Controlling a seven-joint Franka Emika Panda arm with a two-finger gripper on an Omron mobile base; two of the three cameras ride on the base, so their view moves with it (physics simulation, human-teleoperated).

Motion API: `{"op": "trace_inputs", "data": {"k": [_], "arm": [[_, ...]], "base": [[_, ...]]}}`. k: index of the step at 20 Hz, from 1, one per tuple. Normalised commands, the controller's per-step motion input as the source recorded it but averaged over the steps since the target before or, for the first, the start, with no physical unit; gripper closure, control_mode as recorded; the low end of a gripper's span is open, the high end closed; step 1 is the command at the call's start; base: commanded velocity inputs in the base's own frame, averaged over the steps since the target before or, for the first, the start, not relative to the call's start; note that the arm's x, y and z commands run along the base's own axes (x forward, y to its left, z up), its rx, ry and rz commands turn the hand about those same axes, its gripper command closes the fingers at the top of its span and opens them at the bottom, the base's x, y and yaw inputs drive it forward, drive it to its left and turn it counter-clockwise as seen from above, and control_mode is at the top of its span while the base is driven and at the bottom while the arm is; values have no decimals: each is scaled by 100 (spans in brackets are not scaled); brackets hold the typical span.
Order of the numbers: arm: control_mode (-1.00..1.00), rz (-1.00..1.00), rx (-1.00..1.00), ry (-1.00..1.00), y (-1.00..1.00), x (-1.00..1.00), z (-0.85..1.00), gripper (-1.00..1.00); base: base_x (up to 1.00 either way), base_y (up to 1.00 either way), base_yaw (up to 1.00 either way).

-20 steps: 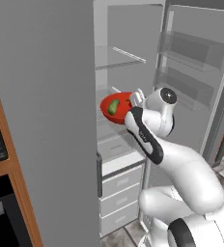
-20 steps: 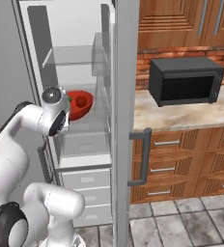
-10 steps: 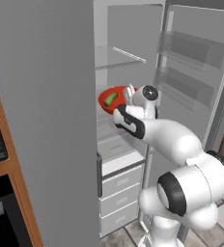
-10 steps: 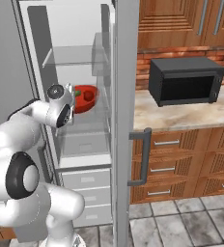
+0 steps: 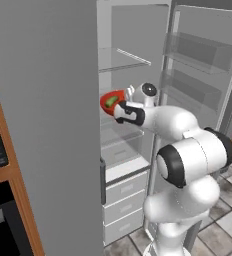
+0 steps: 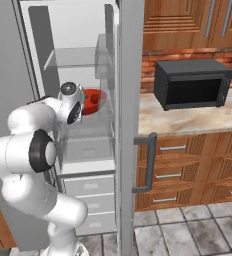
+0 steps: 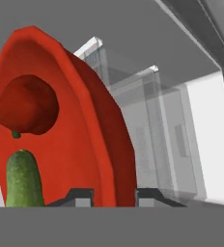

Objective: Place the bowl with the bell pepper and cucumber on the second highest shelf of the fridge. Place the bowl with the fish and chicken drumstick on the top shelf of the fridge.

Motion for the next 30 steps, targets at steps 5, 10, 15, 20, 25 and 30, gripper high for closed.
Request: {"op": "trace_inputs", "data": {"k": [5, 10, 15, 20, 25, 30], "arm": [[-100, 0, 0, 0, 6, 85, -4, 100], [-100, 0, 0, -1, 28, 98, -4, -100], [-100, -5, -3, 0, 42, 40, -5, -100], [-100, -7, 0, -1, 6, -66, 57, -100], [-100, -2, 1, -5, -30, -100, 72, -100], [-100, 0, 5, -12, -95, -100, 2, -100]], "base": [[0, 0, 0], [0, 0, 0], [0, 0, 0], [0, 0, 0], [0, 0, 0], [0, 0, 0]]}}
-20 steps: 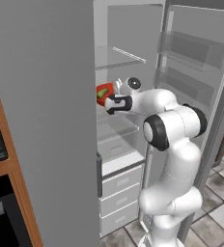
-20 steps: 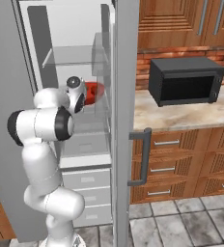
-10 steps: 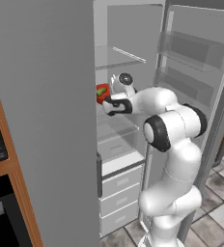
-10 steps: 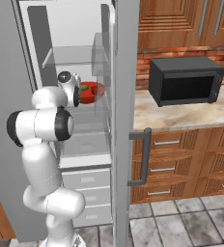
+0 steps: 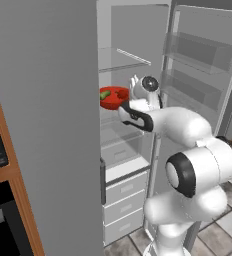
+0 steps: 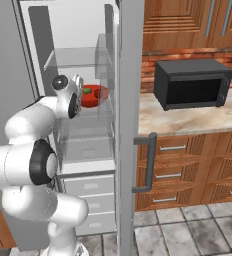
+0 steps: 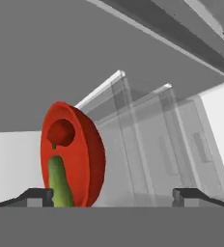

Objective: Place the bowl with the bell pepper and cucumber on the second highest shelf of the fridge. Place the bowl with the fish and chicken drumstick on the top shelf of the fridge.

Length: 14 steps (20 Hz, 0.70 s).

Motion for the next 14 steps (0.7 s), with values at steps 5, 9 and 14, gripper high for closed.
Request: {"op": "trace_inputs", "data": {"k": [5, 9, 14], "arm": [[-100, 0, 0, 0, -18, -100, 28, -100], [-100, -1, 0, 2, 0, -100, 45, -100], [-100, 0, 0, 5, 0, -100, 40, -100]], "base": [[0, 0, 0], [0, 0, 0], [0, 0, 0]]}}
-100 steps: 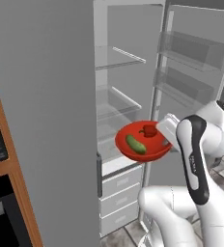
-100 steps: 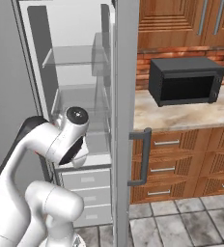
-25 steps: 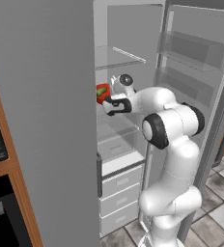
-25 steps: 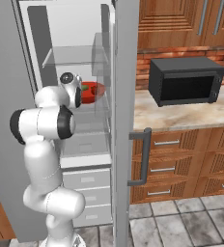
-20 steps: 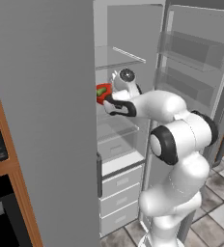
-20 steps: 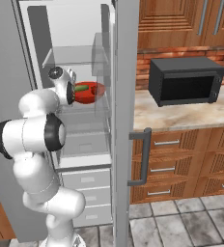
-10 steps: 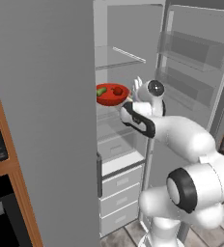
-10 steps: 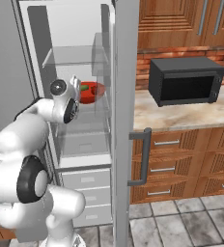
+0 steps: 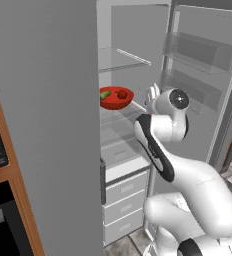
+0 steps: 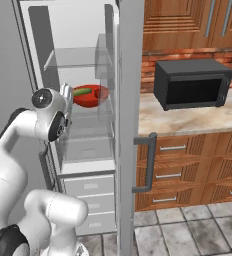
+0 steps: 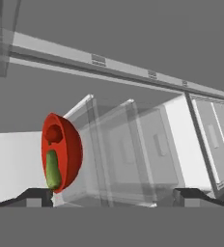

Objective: Place the bowl with the bell pepper and cucumber on the second highest shelf of the fridge. Place the bowl with the fish and chicken drumstick on the top shelf of the fridge.

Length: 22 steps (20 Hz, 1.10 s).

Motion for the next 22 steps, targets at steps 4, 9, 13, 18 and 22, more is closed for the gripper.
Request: {"op": "trace_inputs", "data": {"k": [4, 9, 13, 18, 22], "arm": [[100, 1, -3, -2, 4, -75, 4, -100], [100, 0, 0, 0, 0, 0, 0, -100], [100, 0, 0, 0, 0, 0, 0, -100], [100, 0, 0, 0, 0, 0, 0, -100], [100, 0, 0, 0, 0, 0, 0, -100]], "base": [[-25, 3, 1], [-100, 7, 2], [-100, 0, -48], [-55, -20, -69], [-11, -89, -59]]}}
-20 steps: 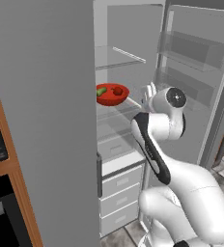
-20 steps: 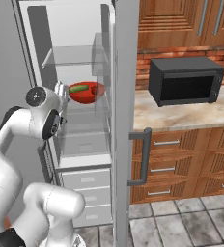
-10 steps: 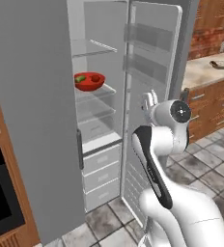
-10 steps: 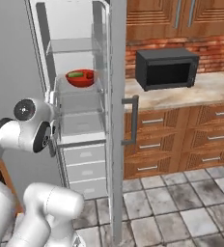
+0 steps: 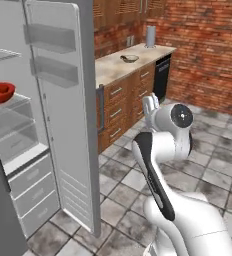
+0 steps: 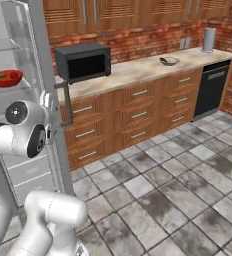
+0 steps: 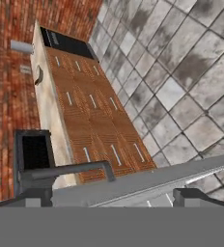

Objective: Place the bowl with the bell pepper and cucumber on the second highest shelf of the fridge. Place the bowl with the fish and chicken drumstick on the top shelf of the fridge.

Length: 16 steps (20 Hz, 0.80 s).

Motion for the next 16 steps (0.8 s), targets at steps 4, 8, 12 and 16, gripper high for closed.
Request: {"op": "trace_inputs", "data": {"k": [4, 8, 12, 16], "arm": [[100, 0, 0, 0, 0, 0, 0, -100], [100, 0, 0, 0, 0, 0, 0, -100], [100, 0, 0, 0, 0, 0, 0, -100], [100, 0, 0, 0, 0, 0, 0, -100]], "base": [[27, -100, -45], [98, -94, -23], [100, -31, -1], [100, -32, 0]]}}
